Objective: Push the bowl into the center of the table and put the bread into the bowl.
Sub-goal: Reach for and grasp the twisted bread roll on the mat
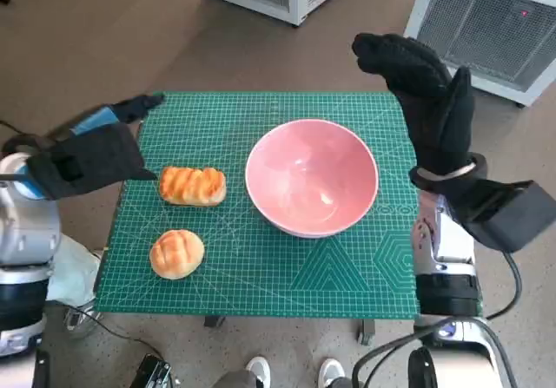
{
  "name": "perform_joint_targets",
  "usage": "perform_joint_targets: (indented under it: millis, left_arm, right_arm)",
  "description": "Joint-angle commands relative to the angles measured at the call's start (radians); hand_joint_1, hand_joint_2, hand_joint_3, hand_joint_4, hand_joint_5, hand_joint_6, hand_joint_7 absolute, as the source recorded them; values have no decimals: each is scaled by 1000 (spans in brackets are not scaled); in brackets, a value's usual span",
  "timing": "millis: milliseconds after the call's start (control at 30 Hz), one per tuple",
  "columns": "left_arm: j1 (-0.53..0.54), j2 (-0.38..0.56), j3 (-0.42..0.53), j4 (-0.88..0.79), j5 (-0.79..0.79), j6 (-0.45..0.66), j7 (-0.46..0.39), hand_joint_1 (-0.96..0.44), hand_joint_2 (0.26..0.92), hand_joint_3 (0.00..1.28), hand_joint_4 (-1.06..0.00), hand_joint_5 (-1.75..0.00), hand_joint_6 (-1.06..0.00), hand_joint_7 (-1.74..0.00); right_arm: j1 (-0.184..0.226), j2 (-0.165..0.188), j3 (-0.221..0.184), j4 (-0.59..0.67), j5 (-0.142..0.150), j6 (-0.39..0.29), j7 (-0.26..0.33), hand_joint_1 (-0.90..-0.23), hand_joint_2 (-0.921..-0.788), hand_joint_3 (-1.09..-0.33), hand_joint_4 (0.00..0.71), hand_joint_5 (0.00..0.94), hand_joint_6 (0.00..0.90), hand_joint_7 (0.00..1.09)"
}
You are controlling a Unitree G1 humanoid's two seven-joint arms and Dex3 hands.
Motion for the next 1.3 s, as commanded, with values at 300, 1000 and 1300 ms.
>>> perform_joint_targets:
  millis: [300,1000,1300]
  left_arm:
    - [-42,-29,-123,126,66,-37,34,-40,736,3,-148,-14,-312,-11]
    - [-93,-155,-282,448,171,-179,195,-1,751,7,-253,-20,-405,-27]
    - [-130,-191,-332,615,196,-259,243,83,825,40,-490,-67,-557,-53]
  right_arm:
    - [10,7,8,30,-4,-2,-12,-740,-921,-700,231,7,55,517]
    - [11,1,4,38,4,-4,-8,-712,-921,-716,238,6,52,531]
    - [21,0,2,23,5,3,-14,-704,-921,-715,238,5,52,534]
